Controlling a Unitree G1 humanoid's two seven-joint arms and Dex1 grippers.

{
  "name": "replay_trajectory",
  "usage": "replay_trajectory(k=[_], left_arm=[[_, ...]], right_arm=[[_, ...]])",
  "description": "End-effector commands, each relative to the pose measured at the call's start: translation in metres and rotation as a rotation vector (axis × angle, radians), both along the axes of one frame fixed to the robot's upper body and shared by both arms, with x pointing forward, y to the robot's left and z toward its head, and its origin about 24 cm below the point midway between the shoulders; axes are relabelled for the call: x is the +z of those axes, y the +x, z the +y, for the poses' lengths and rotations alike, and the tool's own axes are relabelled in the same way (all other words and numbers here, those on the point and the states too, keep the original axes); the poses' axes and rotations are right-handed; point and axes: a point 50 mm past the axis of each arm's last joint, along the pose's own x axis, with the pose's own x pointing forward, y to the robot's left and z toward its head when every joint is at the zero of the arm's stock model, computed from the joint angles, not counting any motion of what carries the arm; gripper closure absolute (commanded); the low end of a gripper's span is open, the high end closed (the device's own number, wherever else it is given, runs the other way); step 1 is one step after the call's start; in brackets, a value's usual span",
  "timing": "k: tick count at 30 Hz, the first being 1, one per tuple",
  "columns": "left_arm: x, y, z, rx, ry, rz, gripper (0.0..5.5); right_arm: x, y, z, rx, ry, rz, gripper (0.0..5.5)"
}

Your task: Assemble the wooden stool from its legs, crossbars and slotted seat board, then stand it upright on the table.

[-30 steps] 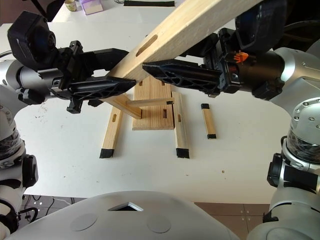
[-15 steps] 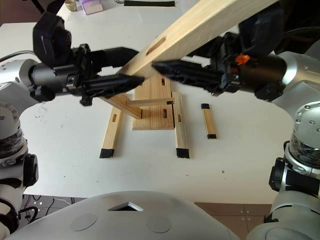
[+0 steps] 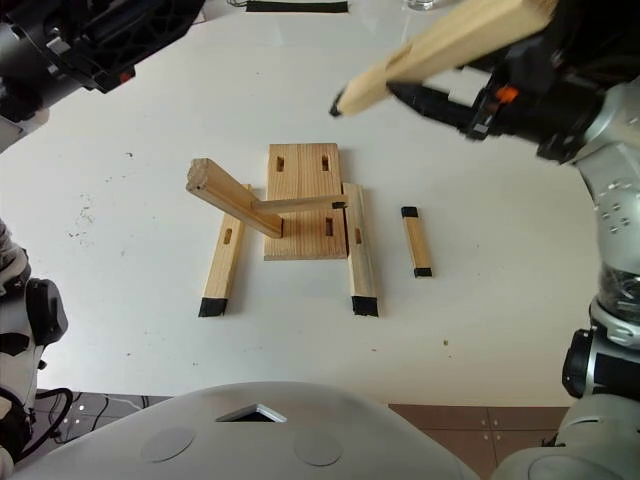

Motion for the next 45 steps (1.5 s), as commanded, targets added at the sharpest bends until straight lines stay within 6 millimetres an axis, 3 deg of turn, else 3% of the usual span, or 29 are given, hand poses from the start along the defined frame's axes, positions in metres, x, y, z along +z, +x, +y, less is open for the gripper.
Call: replay_trajectory(k=[1, 4, 7, 12, 27, 34, 45], left_arm=[[-0.034, 0.015, 0.031, 0.137, 0.149, 0.040, 2.14], [-0.073, 0.018, 0.048, 0.168, 0.317, 0.076, 2.14], [-0.105, 0.012, 0.051, 0.134, 0.446, 0.102, 2.14], [-0.127, 0.005, 0.051, 0.083, 0.523, 0.124, 2.14], [-0.145, -0.003, 0.052, 0.040, 0.574, 0.159, 2.14], [-0.148, -0.007, 0.047, 0.024, 0.575, 0.159, 2.14], [-0.158, -0.018, 0.039, 0.022, 0.578, 0.169, 2.14]], right_arm=[[-0.040, -0.005, 0.002, 0.059, -0.129, 0.051, 3.50], [-0.058, -0.008, 0.004, 0.081, -0.145, 0.087, 3.50], [-0.072, -0.007, 0.003, 0.083, -0.133, 0.123, 3.50], [-0.083, -0.012, -0.002, 0.069, -0.097, 0.176, 3.50], [-0.091, -0.028, 0.006, 0.144, -0.108, 0.247, 3.50], [-0.110, -0.043, 0.004, 0.201, -0.171, 0.337, 3.50], [-0.107, -0.046, 0.005, 0.281, -0.193, 0.436, 3.50]])
